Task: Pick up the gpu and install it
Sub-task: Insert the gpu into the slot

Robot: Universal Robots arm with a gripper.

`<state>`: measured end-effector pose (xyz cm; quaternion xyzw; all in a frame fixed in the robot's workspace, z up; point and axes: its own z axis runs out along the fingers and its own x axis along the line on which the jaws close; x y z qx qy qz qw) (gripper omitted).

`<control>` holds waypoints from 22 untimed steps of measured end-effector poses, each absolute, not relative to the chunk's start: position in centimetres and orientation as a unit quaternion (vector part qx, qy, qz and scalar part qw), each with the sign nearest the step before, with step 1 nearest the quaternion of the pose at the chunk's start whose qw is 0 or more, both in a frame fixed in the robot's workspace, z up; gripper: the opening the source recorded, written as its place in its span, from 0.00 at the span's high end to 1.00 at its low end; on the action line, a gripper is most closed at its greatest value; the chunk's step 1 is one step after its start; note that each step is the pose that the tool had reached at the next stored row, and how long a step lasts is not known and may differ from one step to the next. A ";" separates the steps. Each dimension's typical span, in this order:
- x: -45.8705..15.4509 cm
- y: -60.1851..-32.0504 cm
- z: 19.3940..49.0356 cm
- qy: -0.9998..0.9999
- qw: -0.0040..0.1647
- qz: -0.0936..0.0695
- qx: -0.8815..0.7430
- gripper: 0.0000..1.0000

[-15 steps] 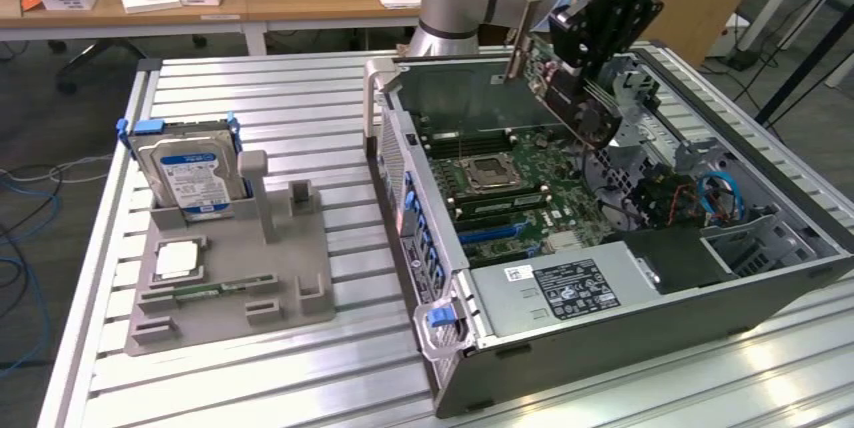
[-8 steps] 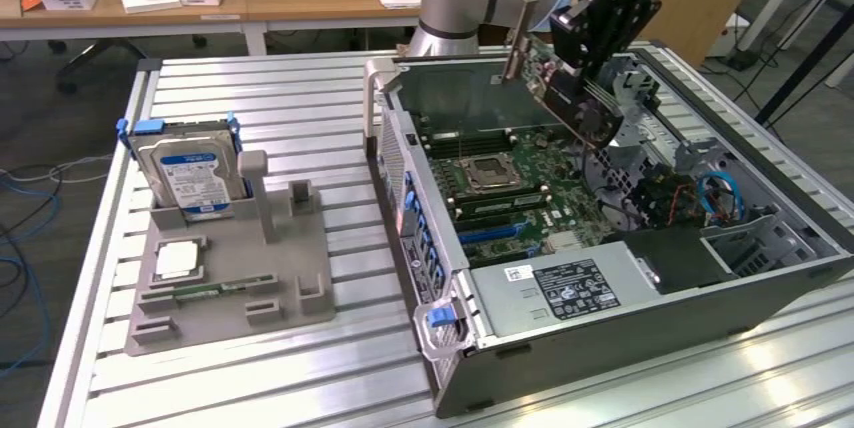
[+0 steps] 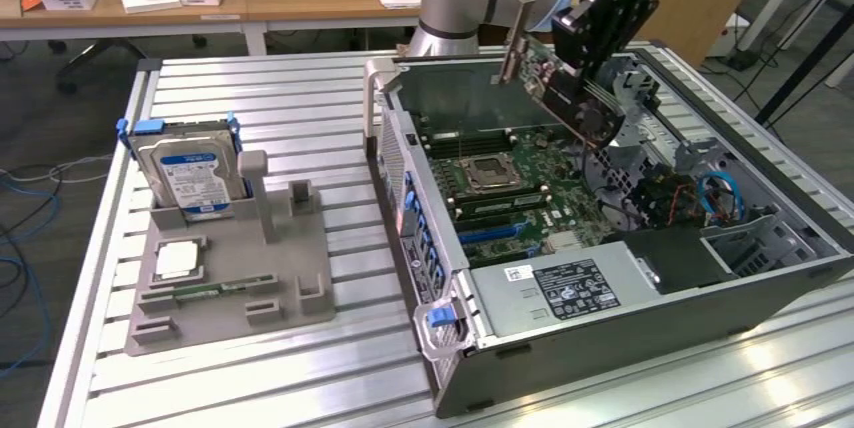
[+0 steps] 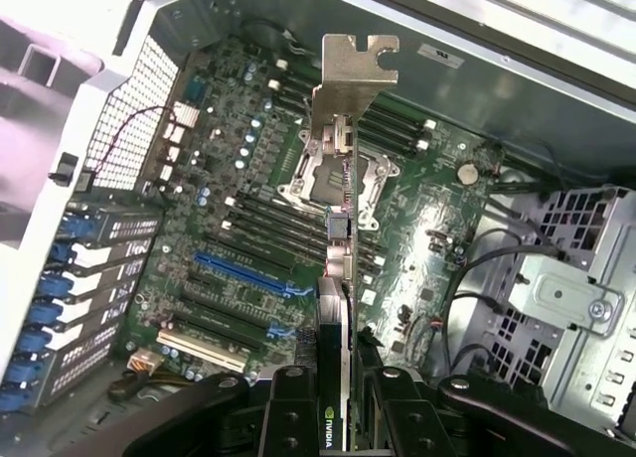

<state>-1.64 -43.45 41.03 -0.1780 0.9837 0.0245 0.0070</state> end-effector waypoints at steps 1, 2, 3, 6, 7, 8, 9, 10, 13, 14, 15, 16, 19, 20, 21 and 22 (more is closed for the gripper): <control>-1.6 -43.4 41.0 0.983 0.007 0.025 -0.182 0.74; -1.6 -43.4 41.0 0.982 0.007 0.025 -0.185 0.74; -1.6 -43.4 41.0 0.982 0.007 0.025 -0.188 0.74; -1.6 -43.4 41.0 0.980 0.007 0.025 -0.199 0.74; -1.6 -43.4 41.0 0.979 0.006 0.025 -0.203 0.74; -1.6 -43.5 41.0 0.978 0.006 0.025 -0.207 0.74; -1.6 -43.4 41.0 0.976 0.006 0.025 -0.214 0.74; -1.6 -43.4 41.0 0.976 0.006 0.025 -0.218 0.74; -1.6 -43.4 41.0 0.973 0.006 0.025 -0.231 0.74; -1.6 -43.4 41.0 0.972 0.006 0.025 -0.235 0.74; -1.6 -43.4 41.0 0.971 0.006 0.025 -0.238 0.74; -1.6 -43.4 41.0 0.970 0.005 0.025 -0.242 0.74; -1.6 -43.4 41.0 0.966 0.005 0.025 -0.256 0.74; -1.6 -43.4 41.0 0.965 0.005 0.025 -0.261 0.74; -1.6 -43.4 41.0 0.963 0.005 0.025 -0.267 0.74; -1.6 -43.4 41.0 0.962 0.005 0.025 -0.272 0.74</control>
